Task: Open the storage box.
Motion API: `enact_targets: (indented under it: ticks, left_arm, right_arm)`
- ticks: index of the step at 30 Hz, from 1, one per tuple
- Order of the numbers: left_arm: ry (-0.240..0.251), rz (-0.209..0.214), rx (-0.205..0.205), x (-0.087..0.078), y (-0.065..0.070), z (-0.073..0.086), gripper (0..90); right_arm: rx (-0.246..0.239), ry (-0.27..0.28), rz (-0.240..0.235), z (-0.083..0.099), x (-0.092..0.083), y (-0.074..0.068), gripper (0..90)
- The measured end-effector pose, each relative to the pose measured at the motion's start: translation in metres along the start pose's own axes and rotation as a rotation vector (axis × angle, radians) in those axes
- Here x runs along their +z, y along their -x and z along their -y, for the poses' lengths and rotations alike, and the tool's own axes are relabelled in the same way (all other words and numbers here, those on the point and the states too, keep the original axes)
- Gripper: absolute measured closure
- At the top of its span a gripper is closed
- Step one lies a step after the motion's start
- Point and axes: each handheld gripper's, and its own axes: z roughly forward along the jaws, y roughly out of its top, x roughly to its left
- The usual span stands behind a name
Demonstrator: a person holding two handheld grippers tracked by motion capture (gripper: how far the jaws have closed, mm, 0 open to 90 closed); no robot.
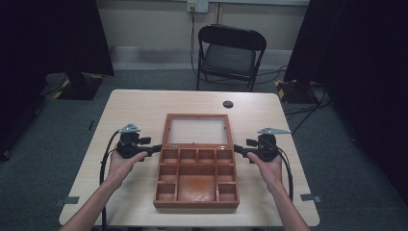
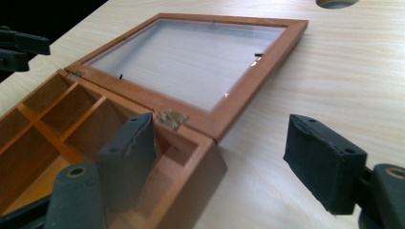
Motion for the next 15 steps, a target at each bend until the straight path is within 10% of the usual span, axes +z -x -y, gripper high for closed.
enact_targets:
  ticks: [10, 15]
  left_arm:
    - [-0.042, -0.037, 0.116, -0.028, 0.016, 0.024, 29.1]
    - [-0.080, -0.064, 0.086, -0.036, 0.012, 0.038, 27.0]
  right_arm:
    - [-0.027, -0.026, 0.047, 0.024, -0.037, -0.002, 23.8]
    - [-0.017, -0.035, 0.066, 0.038, -0.049, 0.002, 22.4]
